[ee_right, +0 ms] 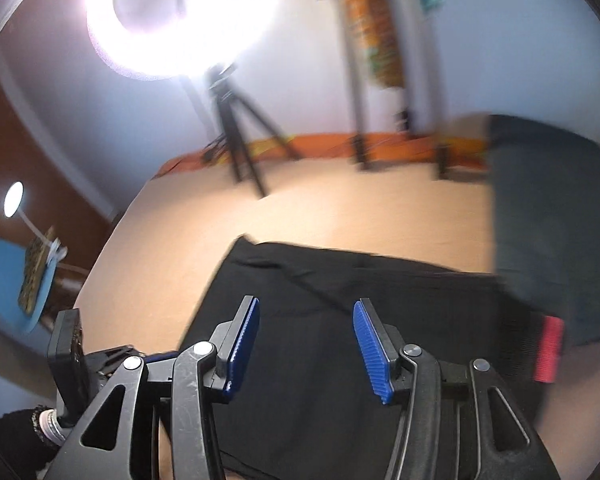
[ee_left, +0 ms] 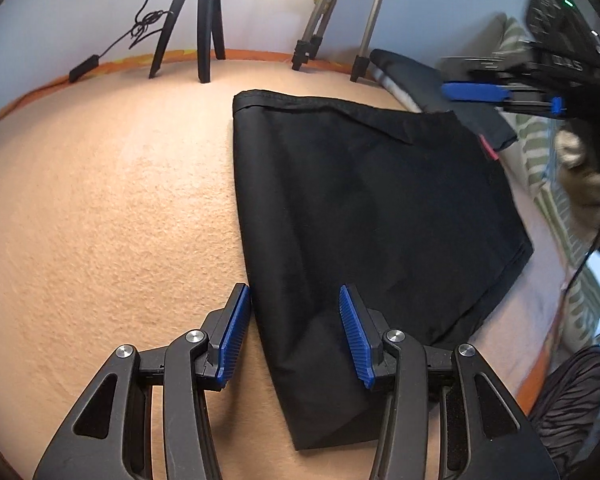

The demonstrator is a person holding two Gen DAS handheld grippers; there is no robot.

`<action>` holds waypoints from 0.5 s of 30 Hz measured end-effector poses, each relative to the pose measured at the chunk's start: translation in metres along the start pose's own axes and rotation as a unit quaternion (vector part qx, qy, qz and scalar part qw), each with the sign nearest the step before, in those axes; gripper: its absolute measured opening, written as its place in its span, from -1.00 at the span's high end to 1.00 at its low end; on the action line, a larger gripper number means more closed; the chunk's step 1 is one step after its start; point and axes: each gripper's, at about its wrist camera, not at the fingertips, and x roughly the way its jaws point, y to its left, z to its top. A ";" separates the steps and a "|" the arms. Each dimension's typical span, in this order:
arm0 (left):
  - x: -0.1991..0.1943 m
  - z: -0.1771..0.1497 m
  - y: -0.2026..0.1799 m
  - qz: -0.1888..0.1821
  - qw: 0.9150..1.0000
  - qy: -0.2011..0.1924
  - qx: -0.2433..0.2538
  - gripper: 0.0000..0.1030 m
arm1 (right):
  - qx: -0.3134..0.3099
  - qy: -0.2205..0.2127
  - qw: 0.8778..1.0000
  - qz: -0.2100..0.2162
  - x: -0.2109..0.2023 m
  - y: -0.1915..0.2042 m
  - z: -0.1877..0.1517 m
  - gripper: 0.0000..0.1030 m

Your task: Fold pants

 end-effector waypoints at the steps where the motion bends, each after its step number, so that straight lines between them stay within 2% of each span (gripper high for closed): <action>1: -0.001 0.000 0.001 -0.004 1.000 -0.001 -0.004 0.13 | -0.007 0.011 1.000 0.004 0.013 0.011 0.004 -0.02; 7: -0.003 -0.002 0.009 -0.037 0.999 -0.009 -0.031 0.16 | -0.015 0.071 0.997 0.027 0.072 0.054 0.018 -0.02; 9: -0.004 -0.002 0.011 -0.052 0.998 -0.013 -0.043 0.22 | -0.018 0.090 0.996 0.017 0.090 0.062 0.021 -0.02; 15: -0.008 -0.004 0.014 -0.074 0.996 -0.019 -0.053 0.22 | -0.047 0.130 0.990 -0.026 0.130 0.091 0.030 -0.04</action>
